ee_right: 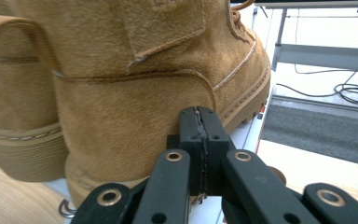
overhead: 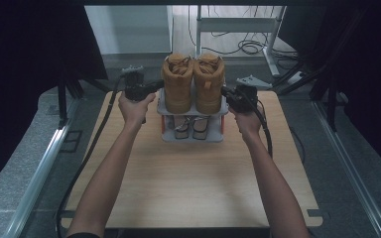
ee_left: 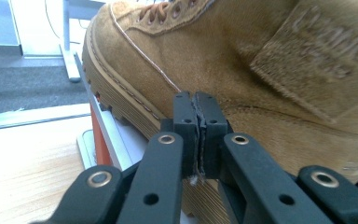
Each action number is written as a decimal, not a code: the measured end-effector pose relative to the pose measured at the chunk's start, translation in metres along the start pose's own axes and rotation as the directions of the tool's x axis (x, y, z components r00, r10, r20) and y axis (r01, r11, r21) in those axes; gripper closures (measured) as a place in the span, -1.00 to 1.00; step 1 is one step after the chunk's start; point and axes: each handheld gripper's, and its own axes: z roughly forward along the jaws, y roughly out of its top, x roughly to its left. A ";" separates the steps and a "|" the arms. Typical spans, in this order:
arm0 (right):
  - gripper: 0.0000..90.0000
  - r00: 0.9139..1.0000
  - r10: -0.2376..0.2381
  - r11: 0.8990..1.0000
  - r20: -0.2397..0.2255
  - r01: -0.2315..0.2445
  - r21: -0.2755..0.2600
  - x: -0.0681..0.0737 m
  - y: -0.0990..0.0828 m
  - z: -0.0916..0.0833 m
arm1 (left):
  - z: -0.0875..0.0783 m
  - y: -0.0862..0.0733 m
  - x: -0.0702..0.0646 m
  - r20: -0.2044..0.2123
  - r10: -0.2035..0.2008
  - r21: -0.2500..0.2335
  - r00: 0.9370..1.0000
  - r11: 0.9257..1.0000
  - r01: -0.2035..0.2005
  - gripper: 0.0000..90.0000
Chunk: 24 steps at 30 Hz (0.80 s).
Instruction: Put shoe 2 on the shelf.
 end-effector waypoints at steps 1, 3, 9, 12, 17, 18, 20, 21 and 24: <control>0.98 1.000 -0.003 1.000 -0.001 0.003 -0.009 0.000 0.000 -0.003 | -0.002 0.000 -0.001 -0.003 0.009 -0.001 1.000 1.000 -0.009 0.96; 0.98 1.000 0.000 1.000 0.002 0.000 -0.025 -0.001 -0.001 -0.008 | -0.010 0.000 -0.003 -0.017 0.041 -0.017 0.999 0.999 -0.041 0.96; 0.94 1.000 0.008 0.999 -0.024 -0.009 -0.051 -0.002 -0.004 -0.025 | -0.030 -0.005 -0.007 0.010 0.058 -0.049 0.998 0.997 -0.058 0.94; 0.93 0.999 0.011 0.998 -0.032 -0.013 -0.061 -0.002 -0.008 -0.033 | -0.041 -0.012 -0.008 0.019 0.074 -0.063 0.997 0.995 -0.073 0.91; 0.80 0.997 0.037 0.996 -0.073 -0.043 -0.080 0.001 -0.025 -0.050 | -0.060 -0.032 -0.013 0.013 0.118 -0.072 0.993 0.991 -0.117 0.75; 0.75 0.996 0.036 0.996 -0.081 -0.043 -0.081 0.001 -0.029 -0.053 | -0.064 -0.037 -0.015 0.012 0.130 -0.076 0.992 0.989 -0.128 0.71; 0.58 0.995 0.041 0.995 -0.091 -0.049 -0.092 0.003 -0.036 -0.059 | -0.071 -0.048 -0.018 0.024 0.143 -0.082 0.989 0.987 -0.140 0.62; 0.55 0.995 0.044 0.994 -0.093 -0.053 -0.094 0.004 -0.039 -0.062 | -0.073 -0.052 -0.019 0.029 0.148 -0.081 0.989 0.986 -0.146 0.58; 0.43 0.992 0.047 0.994 -0.117 -0.058 -0.093 0.006 -0.049 -0.068 | -0.077 -0.070 -0.024 0.042 0.166 -0.049 0.985 0.985 -0.163 0.34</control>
